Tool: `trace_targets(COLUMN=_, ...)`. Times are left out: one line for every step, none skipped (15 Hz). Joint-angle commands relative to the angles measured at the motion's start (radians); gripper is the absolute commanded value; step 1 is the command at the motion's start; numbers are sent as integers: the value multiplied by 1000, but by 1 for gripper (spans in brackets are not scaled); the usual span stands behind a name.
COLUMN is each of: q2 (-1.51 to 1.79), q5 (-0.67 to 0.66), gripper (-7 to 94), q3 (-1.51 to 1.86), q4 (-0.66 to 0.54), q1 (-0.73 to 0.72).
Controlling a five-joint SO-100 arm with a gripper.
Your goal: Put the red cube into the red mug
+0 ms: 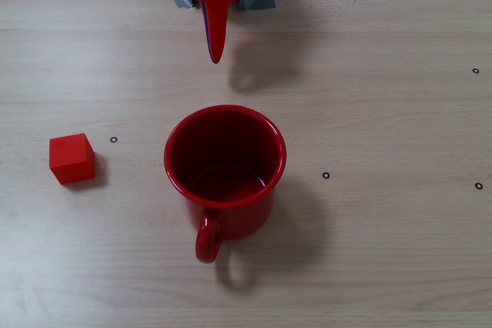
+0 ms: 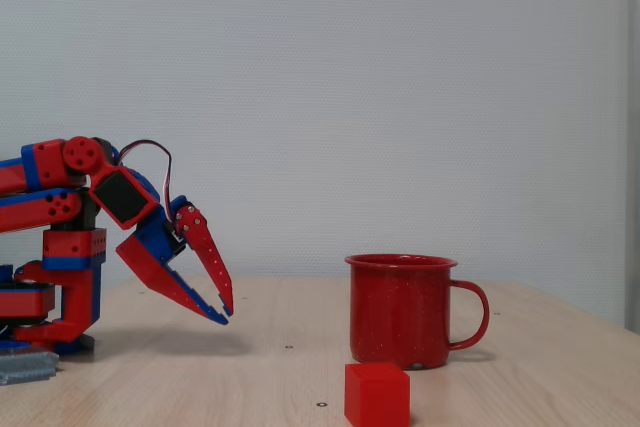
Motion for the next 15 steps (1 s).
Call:
trace_targets(q2=28, q5=-43, gripper=0, q3=11, q4=-34, q1=23)
trace_targets(q2=5, q5=-52, gripper=0, q3=-25, q4=-34, q1=31)
trace_targets(q2=-38, q5=-57, gripper=0, q3=-81, q4=-34, q1=34)
trace_targets(q2=-110, q5=-71, gripper=0, q3=-161, q4=-31, q1=41)
trace_targets(q2=-192, q5=-74, gripper=0, q3=-256, q4=-17, q1=52)
trace_targets(q2=-272, q5=-81, gripper=0, q3=-356, q4=-2, q1=60)
trace_targets(q2=-353, q5=-86, gripper=0, q3=-457, q4=11, q1=71)
trace_targets(q2=-436, q5=-86, gripper=0, q3=-561, q4=38, q1=78)
trace_targets(q2=-523, q5=-83, gripper=0, q3=-667, q4=69, q1=89)
trace_targets(q2=-611, q5=-78, gripper=0, q3=-772, q4=103, q1=101)
trace_targets(q2=-692, q5=-83, gripper=0, q3=-879, q4=141, q1=112)
trace_targets(q2=-775, q5=-92, gripper=0, q3=-989, q4=186, q1=126)
trace_targets(q2=-854, q5=-100, gripper=0, q3=-1097, q4=235, q1=143)
trace_targets(q2=-931, q5=-109, gripper=0, q3=-1210, q4=296, q1=156)
trace_targets(q2=-992, q5=-124, gripper=0, q3=-1310, q4=356, q1=169)
